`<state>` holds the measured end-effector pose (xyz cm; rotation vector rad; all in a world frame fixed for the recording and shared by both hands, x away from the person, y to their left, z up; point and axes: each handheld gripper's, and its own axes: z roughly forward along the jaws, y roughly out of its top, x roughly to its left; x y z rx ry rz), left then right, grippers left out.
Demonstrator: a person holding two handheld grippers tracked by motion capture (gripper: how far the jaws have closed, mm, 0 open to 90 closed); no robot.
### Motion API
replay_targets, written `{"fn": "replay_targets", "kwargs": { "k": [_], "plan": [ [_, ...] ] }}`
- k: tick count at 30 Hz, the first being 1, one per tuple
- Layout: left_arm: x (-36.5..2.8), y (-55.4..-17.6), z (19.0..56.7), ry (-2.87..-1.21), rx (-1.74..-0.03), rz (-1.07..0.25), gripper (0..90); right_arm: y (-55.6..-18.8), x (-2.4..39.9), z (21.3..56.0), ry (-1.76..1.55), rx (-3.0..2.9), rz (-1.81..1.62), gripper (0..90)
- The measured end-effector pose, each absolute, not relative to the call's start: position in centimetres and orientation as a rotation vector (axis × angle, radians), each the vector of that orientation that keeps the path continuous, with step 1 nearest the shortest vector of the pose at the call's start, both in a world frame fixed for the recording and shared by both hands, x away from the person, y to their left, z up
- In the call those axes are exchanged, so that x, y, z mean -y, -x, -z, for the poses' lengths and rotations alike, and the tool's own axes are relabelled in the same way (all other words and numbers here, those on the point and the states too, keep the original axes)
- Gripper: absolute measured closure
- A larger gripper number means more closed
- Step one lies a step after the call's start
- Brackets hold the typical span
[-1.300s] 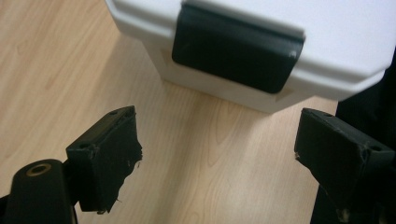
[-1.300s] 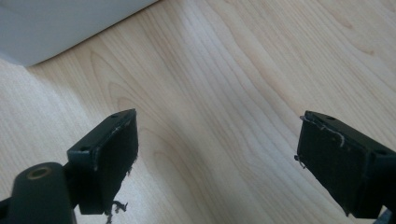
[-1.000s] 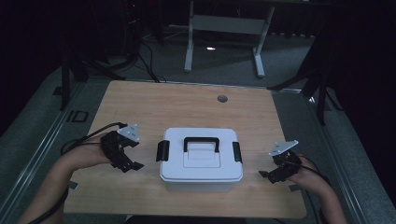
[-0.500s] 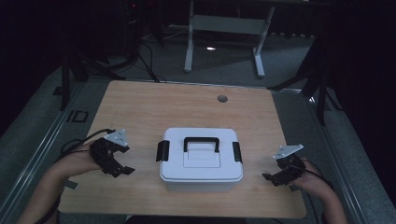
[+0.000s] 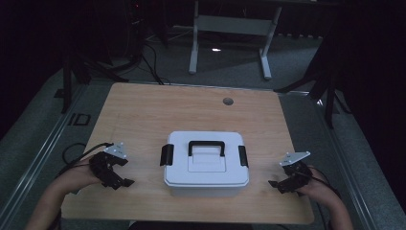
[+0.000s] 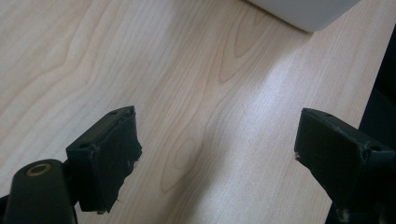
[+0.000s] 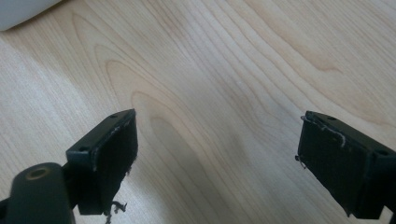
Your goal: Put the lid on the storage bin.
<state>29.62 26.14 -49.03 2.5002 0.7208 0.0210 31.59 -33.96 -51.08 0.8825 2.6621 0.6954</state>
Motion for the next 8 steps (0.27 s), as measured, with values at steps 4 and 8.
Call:
{"fn": "replay_targets", "kwargs": {
  "k": [4,8],
  "plan": [
    [-26.4,-29.5,50.1,-2.531,-0.740,-0.011,13.1,-31.6,34.0,51.4,-0.890,-2.662,-0.694,11.9],
    [-26.6,-29.5,50.5,-2.524,-0.750,-0.002,13.1,-31.5,34.0,51.6,-0.902,-2.665,-0.686,11.9]
  ]
}}
